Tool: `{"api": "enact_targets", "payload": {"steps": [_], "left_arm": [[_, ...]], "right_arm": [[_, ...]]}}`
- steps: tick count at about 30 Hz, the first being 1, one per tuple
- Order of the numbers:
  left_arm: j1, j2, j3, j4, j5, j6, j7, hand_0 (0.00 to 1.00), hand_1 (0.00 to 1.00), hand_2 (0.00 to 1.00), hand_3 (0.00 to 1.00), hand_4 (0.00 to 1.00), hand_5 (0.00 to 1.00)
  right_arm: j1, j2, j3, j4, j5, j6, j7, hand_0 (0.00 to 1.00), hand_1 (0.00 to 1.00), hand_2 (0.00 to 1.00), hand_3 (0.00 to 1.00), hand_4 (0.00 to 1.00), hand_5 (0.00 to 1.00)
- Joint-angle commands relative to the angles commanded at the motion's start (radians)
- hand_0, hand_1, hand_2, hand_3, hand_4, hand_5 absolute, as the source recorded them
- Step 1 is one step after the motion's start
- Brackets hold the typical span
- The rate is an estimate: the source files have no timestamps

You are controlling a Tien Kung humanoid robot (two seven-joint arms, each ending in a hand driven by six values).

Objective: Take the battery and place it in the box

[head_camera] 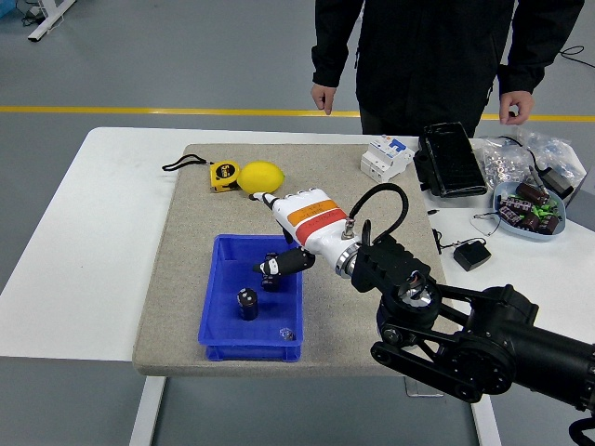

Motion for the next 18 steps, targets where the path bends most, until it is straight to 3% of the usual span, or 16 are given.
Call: {"api": "enact_targets", "payload": {"steps": [11, 18], "left_arm": [[0.002, -0.001, -0.004, 0.0, 0.003, 0.001, 0.001, 0.759, 0.706, 0.73, 0.635, 0.709, 0.621], [0.004, -0.003, -0.009, 0.0, 0.004, 0.001, 0.002, 0.76, 0.706, 0.731, 0.634, 0.709, 0.621]], "right_arm": [[-0.021, -0.043, 0.089, -0.003, -0.006, -0.001, 0.004, 0.196, 0.192, 0.323, 0.954, 0.998, 0.499], [-0.089, -0.125, 0.188, 0.028, 0.077, -0.015, 0.026, 0.19, 0.19, 0.322, 0.95, 0.998, 0.508]]}}
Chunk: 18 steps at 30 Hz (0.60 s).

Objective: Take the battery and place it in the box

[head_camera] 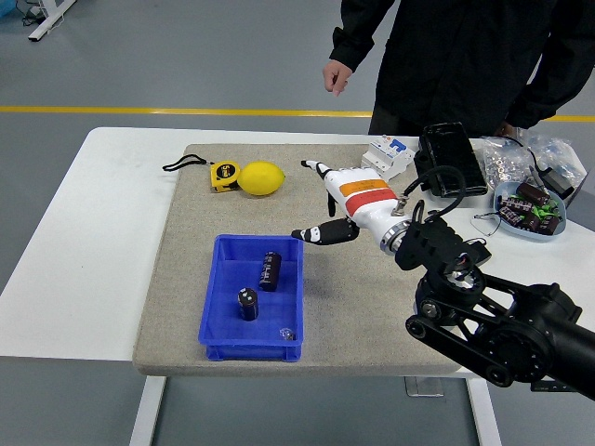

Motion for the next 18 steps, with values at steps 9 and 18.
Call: {"api": "enact_targets", "payload": {"steps": [9, 18], "left_arm": [[0.003, -0.005, -0.007, 0.0, -0.002, 0.005, -0.003, 0.759, 0.706, 0.732, 0.631, 0.71, 0.625], [0.009, -0.006, -0.028, 0.0, 0.033, 0.003, 0.002, 0.758, 0.706, 0.732, 0.631, 0.708, 0.625]], "right_arm": [[-0.225, -0.119, 0.265, 0.129, 0.306, -0.043, 0.137, 0.155, 0.171, 0.29, 0.926, 0.998, 0.556], [-0.469, -0.122, 0.56, 0.23, 0.683, 0.056, 0.261, 0.141, 0.161, 0.279, 0.928, 0.998, 0.595]]}}
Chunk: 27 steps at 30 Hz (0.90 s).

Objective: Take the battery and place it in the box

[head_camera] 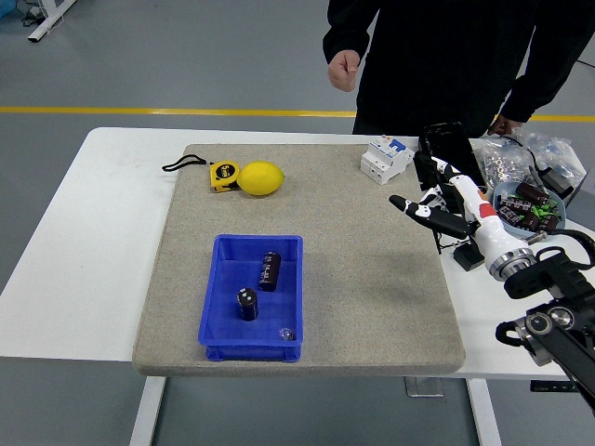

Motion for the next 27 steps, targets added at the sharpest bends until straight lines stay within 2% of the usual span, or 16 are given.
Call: {"api": "enact_targets", "payload": {"steps": [2, 3, 8, 9, 17, 20, 27], "left_arm": [[0.001, -0.001, -0.006, 0.0, 0.008, 0.0, 0.001, 0.758, 0.706, 0.732, 0.631, 0.708, 0.625], [0.002, -0.001, -0.01, 0.0, 0.013, 0.0, 0.002, 0.757, 0.706, 0.731, 0.63, 0.705, 0.623], [0.005, -0.002, -0.018, 0.0, 0.022, 0.001, 0.003, 0.757, 0.706, 0.731, 0.63, 0.705, 0.623], [0.006, -0.002, -0.019, 0.0, 0.023, 0.002, 0.004, 0.757, 0.706, 0.73, 0.627, 0.701, 0.624], [0.004, -0.003, -0.013, 0.0, 0.024, -0.001, 0.004, 0.756, 0.705, 0.73, 0.626, 0.698, 0.623], [-0.002, -0.004, -0.007, 0.0, 0.019, -0.001, 0.002, 0.756, 0.705, 0.73, 0.626, 0.698, 0.623], [-0.01, -0.005, 0.0, 0.0, 0.004, -0.001, -0.002, 0.755, 0.704, 0.73, 0.626, 0.694, 0.625]], "right_arm": [[-0.05, 0.013, 0.064, 0.008, 0.085, 0.04, 0.011, 0.141, 0.161, 0.279, 0.928, 0.998, 0.595], [-0.082, 0.02, 0.101, 0.012, 0.13, 0.064, 0.017, 0.139, 0.156, 0.271, 0.928, 0.998, 0.651], [-0.195, 0.045, 0.218, 0.009, 0.338, 0.136, 0.03, 0.139, 0.156, 0.271, 0.928, 0.998, 0.651], [-0.22, 0.05, 0.236, 0.0, 0.383, 0.151, 0.032, 0.14, 0.155, 0.261, 0.918, 0.998, 0.711], [-0.298, 0.082, 0.289, -0.035, 0.71, 0.199, 0.018, 0.144, 0.152, 0.263, 0.916, 0.998, 0.739], [-0.303, 0.084, 0.299, -0.041, 0.763, 0.206, 0.014, 0.144, 0.152, 0.263, 0.916, 0.998, 0.739], [-0.295, 0.08, 0.303, -0.035, 0.761, 0.216, 0.008, 0.146, 0.148, 0.258, 0.914, 0.998, 0.73]]}}
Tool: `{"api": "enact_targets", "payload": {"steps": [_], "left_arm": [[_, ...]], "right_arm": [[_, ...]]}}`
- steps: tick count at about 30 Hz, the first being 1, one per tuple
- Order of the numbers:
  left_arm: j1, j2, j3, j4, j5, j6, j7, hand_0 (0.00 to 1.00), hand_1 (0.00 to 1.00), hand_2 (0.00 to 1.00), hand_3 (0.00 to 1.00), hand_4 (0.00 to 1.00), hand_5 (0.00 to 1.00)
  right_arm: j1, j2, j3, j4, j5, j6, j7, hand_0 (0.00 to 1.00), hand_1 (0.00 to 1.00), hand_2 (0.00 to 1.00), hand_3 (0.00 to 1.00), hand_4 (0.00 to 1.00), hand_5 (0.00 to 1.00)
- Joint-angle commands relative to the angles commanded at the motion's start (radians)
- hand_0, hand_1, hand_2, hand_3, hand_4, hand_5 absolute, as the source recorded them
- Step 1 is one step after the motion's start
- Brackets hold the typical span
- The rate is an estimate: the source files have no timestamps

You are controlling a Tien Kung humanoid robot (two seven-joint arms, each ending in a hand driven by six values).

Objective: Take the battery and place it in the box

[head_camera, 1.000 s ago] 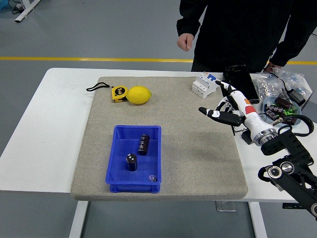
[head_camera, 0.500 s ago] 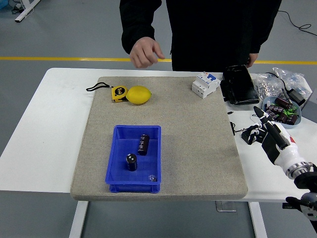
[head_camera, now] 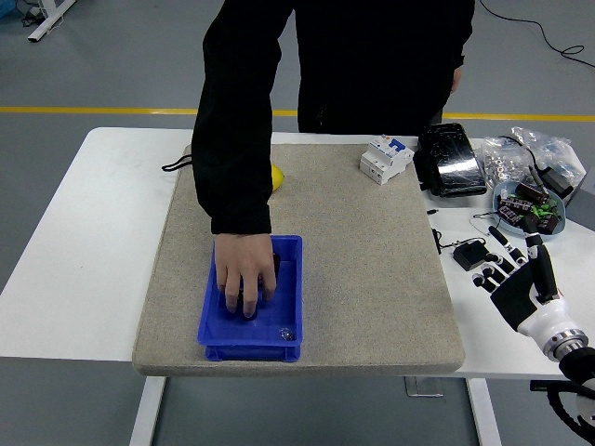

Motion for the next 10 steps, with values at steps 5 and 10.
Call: {"api": "enact_targets", "payload": {"steps": [5, 10], "left_arm": [[-0.001, 0.001, 0.009, 0.0, -0.012, -0.001, -0.001, 0.755, 0.704, 0.73, 0.626, 0.694, 0.625], [0.0, 0.0, 0.012, 0.0, -0.017, 0.0, -0.001, 0.755, 0.702, 0.729, 0.625, 0.694, 0.625]], "right_arm": [[0.009, 0.008, -0.011, -0.006, 0.003, -0.007, 0.001, 0.146, 0.148, 0.258, 0.914, 0.998, 0.73], [0.016, 0.015, -0.028, -0.01, 0.002, -0.008, 0.001, 0.147, 0.148, 0.259, 0.912, 0.998, 0.736]]}}
